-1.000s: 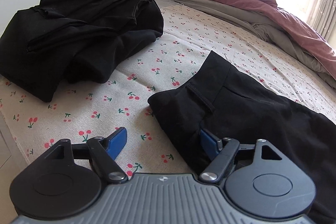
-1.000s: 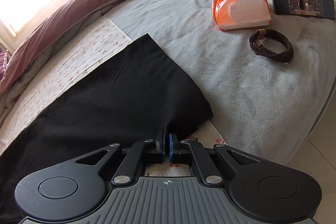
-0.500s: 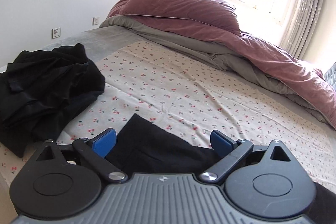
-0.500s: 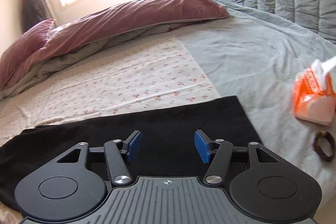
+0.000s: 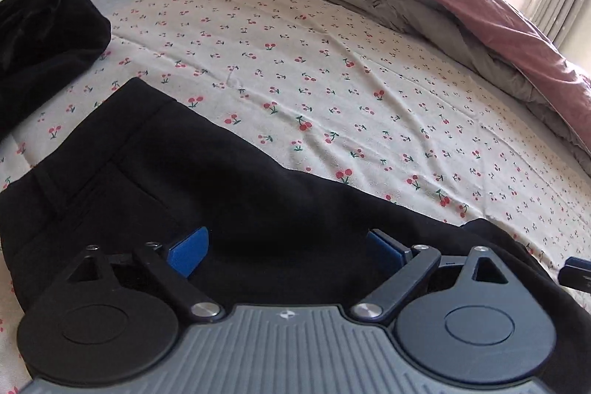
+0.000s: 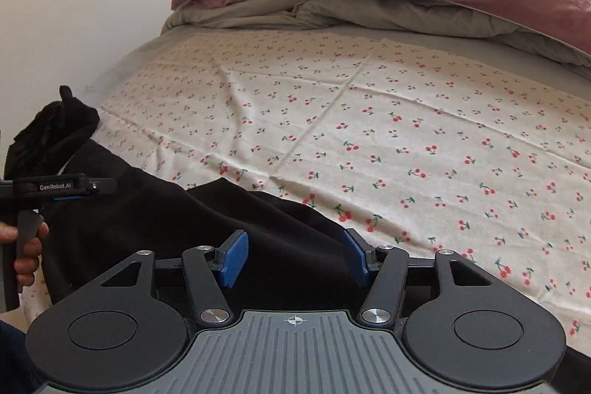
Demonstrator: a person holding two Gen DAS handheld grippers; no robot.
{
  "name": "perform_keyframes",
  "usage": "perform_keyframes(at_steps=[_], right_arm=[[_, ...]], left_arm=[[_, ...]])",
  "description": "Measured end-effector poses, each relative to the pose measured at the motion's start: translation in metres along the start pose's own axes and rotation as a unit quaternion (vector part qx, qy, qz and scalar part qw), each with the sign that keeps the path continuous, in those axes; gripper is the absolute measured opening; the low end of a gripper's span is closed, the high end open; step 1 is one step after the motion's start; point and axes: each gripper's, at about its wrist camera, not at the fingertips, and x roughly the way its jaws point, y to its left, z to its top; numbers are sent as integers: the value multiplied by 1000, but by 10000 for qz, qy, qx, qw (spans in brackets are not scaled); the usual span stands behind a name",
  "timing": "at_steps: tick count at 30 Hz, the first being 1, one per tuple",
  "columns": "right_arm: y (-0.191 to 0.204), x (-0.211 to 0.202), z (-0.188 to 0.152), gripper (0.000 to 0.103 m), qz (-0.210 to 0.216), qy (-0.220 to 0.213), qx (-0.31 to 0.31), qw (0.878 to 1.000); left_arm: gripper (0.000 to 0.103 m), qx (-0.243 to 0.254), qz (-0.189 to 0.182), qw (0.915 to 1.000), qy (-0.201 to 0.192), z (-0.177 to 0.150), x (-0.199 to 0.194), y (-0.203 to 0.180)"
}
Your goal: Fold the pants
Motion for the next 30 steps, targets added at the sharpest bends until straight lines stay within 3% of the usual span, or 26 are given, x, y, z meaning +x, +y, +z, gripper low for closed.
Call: perform_keyframes(at_steps=[2,7,10,17,25,26,28,29,30], right_arm=[[7,27,13,26,147,108,16,9998],[30,69,37,32,498,328,-224,9980],[40,88,36,32,398,638,-529,9958],[51,85,34,32,636,615,-1173,9892],[68,86,33,33,595,726,-1786,9794],[71,84,31,29,639,699,-1868,9778],[77,81,24,13,609,675,-2114,9732],[83,79,18,3,380,559,-2315,9705],[89,78,13,1,143,425,-2495,9673]], left_arm=[[99,-162,-91,9998,108,0,4,12],[97,-380,-135,9991,109,-1,-3,19],[97,-325,-69,9994,88,-2,-3,14],[97,-391,-68,9992,70,0,-4,15],[97,-311,-36,9995,68,-1,-3,13],[97,-318,-44,9995,67,-1,-3,13],[97,-290,-31,9995,70,-1,-3,12],[97,-269,-21,9996,69,-1,-3,11],[97,-253,-11,9997,70,-2,-3,11]])
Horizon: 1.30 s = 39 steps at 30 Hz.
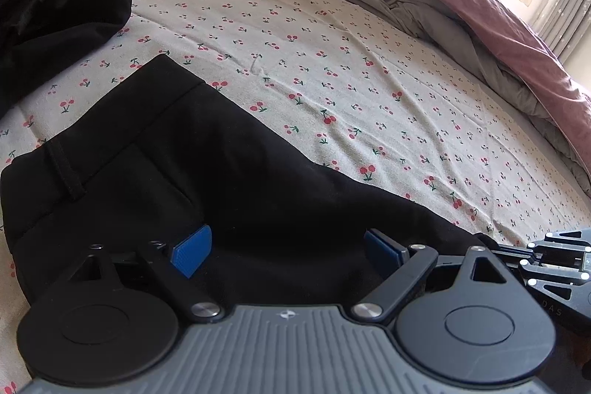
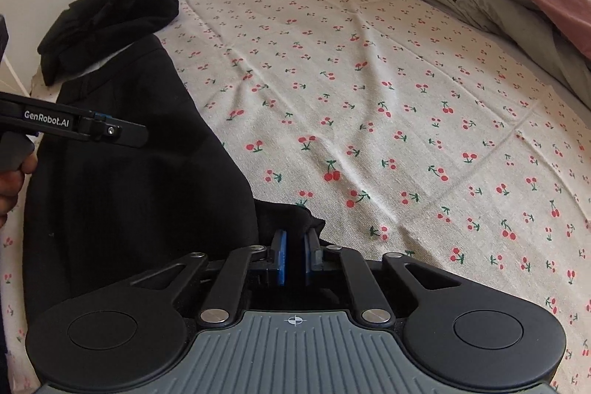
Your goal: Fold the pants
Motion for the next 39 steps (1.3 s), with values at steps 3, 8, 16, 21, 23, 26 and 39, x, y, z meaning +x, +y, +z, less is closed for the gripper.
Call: perform_keyframes(at_steps=[3,8,16,21,23,26,39], right_arm=[[18,-10,-2,0,-780,-431,-186,9958],[5,-11,19,0,-1253,-748,100,9892],[12,37,7,0,-1773,-440,-175,9830],[5,8,6,0,-1754,-955,472,9787],[12,-9,7,0,-1872,-1275,567,9724],[7,11,2,0,-1894,-838,512,9770],[-5,23,2,11,-1442,-502,673,9860]], left_arm=[[97,-9,18,10000,-10,-1,0,1],[97,70,80,9999,-37,-3,0,1],[88,-85,213,9996,-134,-3,-4,12],[77,-462,454,9968,-465,1,-19,24],[80,-390,595,9953,-652,3,-23,25],[80,-452,756,9953,-406,5,-12,31],[82,-1275,1119,9809,-951,32,-36,93]])
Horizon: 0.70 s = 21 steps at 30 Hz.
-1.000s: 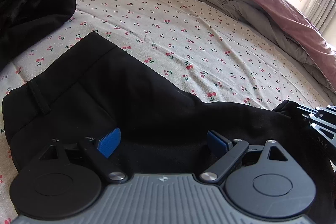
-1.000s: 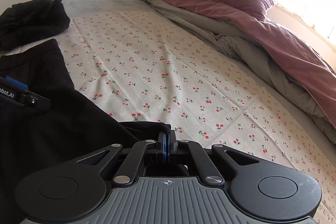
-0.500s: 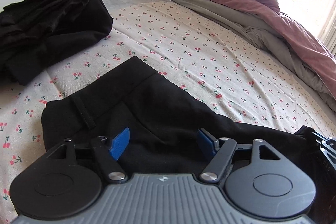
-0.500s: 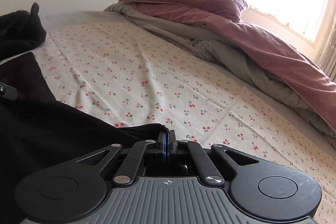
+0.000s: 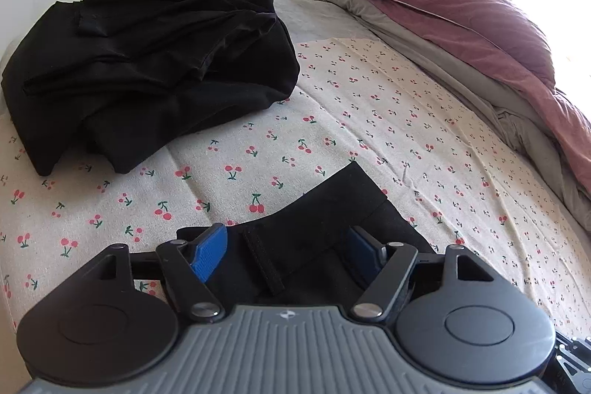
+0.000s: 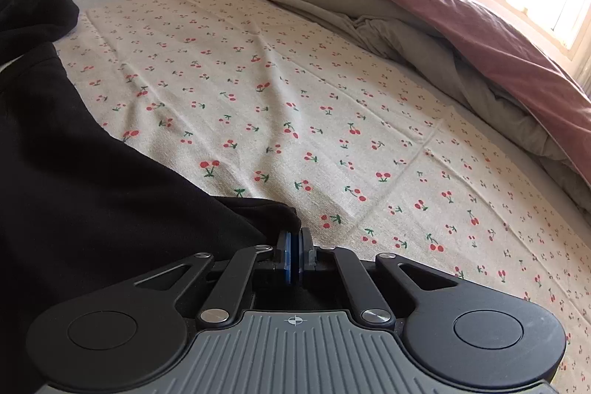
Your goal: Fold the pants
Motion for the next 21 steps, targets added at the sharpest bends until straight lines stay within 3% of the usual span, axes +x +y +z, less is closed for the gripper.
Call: perform_keyframes(at_steps=[1,3,6,10,12,13,17,21], right_arm=[[-7,-4,3,15,187,-56,191,9996],[-23,-9,12,32,617,-153,684,9956],[-33,0,27,32,780,-59,812,9936],[-24,20,26,32,1097,460,532,9915],[-17,17,20,33,1182,380,358,9916],[-16,15,17,32,1307,356,300,9903],[-13,6,14,7,1235,271,-2,9920],[-22,-8,22,0,888,-214,433,9949]], left_arm=[[82,22,68,10000,56,0,3,-1],[82,12,135,9995,288,-3,12,-2],[76,78,393,9984,398,-8,18,-6],[69,24,539,9979,363,-8,17,-5],[67,13,569,9978,350,-9,16,-3],[65,5,593,9977,338,-9,15,-3],[52,-56,785,9965,271,-10,13,-2],[45,8,912,9956,207,-12,11,-4]])
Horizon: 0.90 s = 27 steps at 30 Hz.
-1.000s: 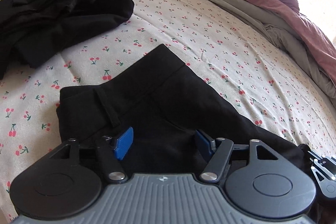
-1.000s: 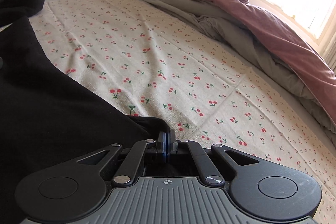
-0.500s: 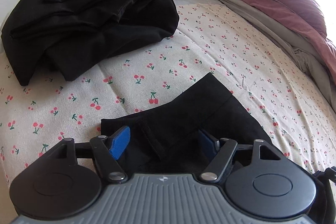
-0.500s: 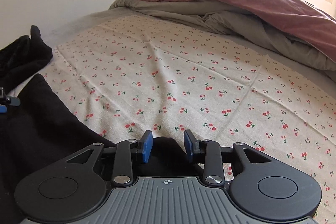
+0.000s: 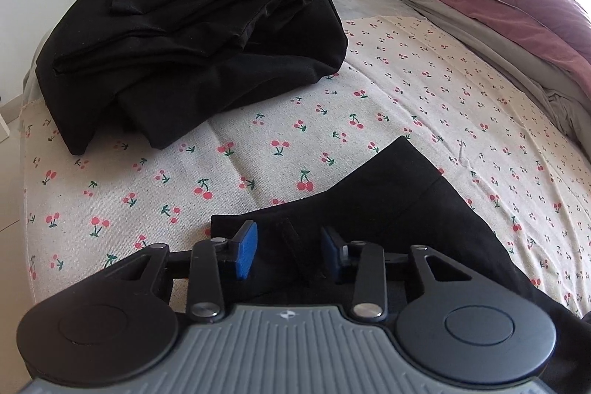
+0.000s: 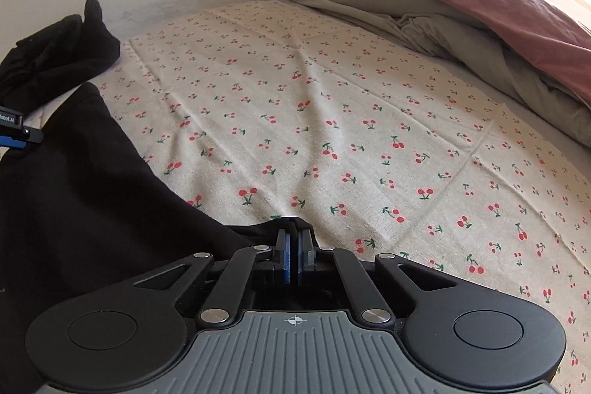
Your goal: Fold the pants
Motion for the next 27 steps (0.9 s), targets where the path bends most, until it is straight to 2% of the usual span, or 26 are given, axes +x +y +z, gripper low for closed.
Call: perform_keyframes(at_steps=[2,4,5,8,13,15,18,19,20,21,22,23,27], right_arm=[[0,-15,8,0,-151,-421,326,9985],[-4,-19,10,0,-256,-570,610,9962],[-7,-11,9,0,-347,-453,654,9962],[-6,20,5,0,-774,-102,420,9961],[4,47,-2,0,-908,179,72,9957],[8,46,-2,0,-1029,163,-29,9945],[8,34,-1,3,-1760,93,-6,9843],[7,23,-3,5,-1859,-34,121,9825],[5,8,-5,10,-1736,-185,344,9840],[5,-5,-9,11,-1498,-281,535,9869],[9,-16,-13,11,-1199,-294,630,9903],[17,-26,-18,12,-952,-282,623,9931],[76,-63,-41,30,-354,-149,5,9993]], left_arm=[[31,-26,119,9999,-27,0,1,3],[28,-163,92,9998,17,1,2,8],[27,-215,85,9997,30,1,2,10],[27,-252,95,9996,31,0,1,9],[28,-388,-80,9992,-57,2,0,10],[32,-447,-239,9987,-71,4,-1,13],[33,-740,-307,9968,-81,9,-4,23],[38,-903,-395,9951,-72,11,-7,30],[51,-1020,-468,9936,-104,13,-10,35],[61,-1052,-442,9934,-146,15,-13,39],[78,-1071,-363,9934,-191,17,-16,42],[84,-1132,-270,9930,-204,20,-18,47],[85,-1337,-446,9899,-133,24,-27,69]])
